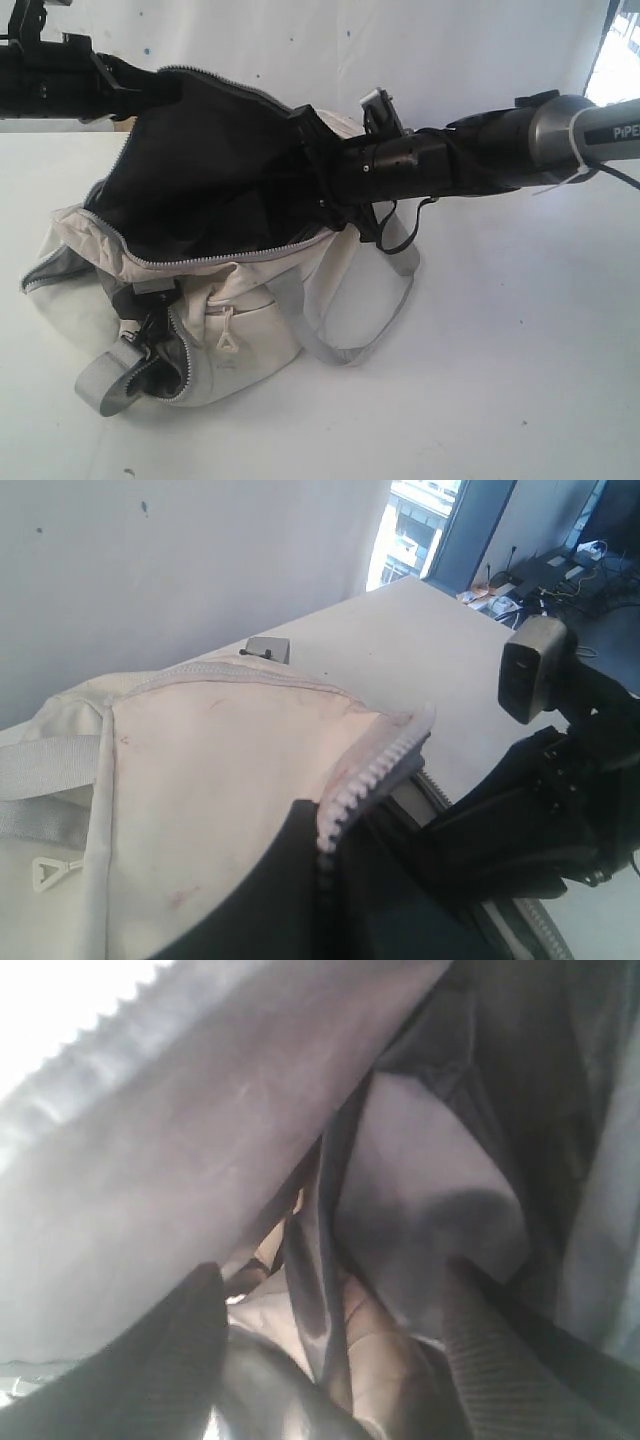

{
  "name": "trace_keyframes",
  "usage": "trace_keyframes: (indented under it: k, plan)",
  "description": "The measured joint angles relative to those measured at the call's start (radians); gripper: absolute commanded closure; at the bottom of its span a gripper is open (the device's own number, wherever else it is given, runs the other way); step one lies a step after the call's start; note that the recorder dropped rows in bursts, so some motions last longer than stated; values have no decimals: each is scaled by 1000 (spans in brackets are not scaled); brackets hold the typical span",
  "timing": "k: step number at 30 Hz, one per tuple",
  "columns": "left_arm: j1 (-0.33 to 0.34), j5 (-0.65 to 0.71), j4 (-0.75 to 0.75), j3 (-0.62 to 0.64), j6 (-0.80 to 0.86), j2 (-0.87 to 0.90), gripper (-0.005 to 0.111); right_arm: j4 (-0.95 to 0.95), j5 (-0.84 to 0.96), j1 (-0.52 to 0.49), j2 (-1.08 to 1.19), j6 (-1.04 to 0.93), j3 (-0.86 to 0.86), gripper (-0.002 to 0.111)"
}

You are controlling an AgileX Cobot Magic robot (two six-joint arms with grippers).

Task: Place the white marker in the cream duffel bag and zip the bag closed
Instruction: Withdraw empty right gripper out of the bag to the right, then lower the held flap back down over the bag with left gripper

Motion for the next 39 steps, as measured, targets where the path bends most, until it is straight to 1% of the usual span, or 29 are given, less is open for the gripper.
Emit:
trace_keyframes:
  k: [5,7,8,10,12,14,17,24,27,29,35,39]
  plan:
    - [0,0,1,0,0,0,106,-7,56,0,0,-2,0,50]
    - [0,0,14,0,0,0,106,-56,102,-4,-2,-1,0,50]
    - [0,0,38,0,0,0,106,-124,131,-14,-16,10,0,50]
    - [0,0,53,0,0,0,106,-184,167,-27,-33,39,0,50]
    - [0,0,60,0,0,0,106,-241,220,-51,-58,57,0,55]
    - [0,0,61,0,0,0,106,-336,290,-81,-91,79,0,66]
    - [0,0,61,0,0,0,106,-459,370,-114,-121,113,0,77]
    - [0,0,61,0,0,0,106,-761,503,-181,-148,128,0,95]
    - [0,1,62,0,0,0,106,-882,525,-203,-148,128,0,101]
    - [0,10,62,0,0,0,106,-958,523,-217,-148,136,0,104]
    - [0,52,68,0,0,0,106,-1103,466,-259,-148,219,0,104]
    - [0,121,88,0,0,0,105,-1167,431,-275,-150,257,7,104]
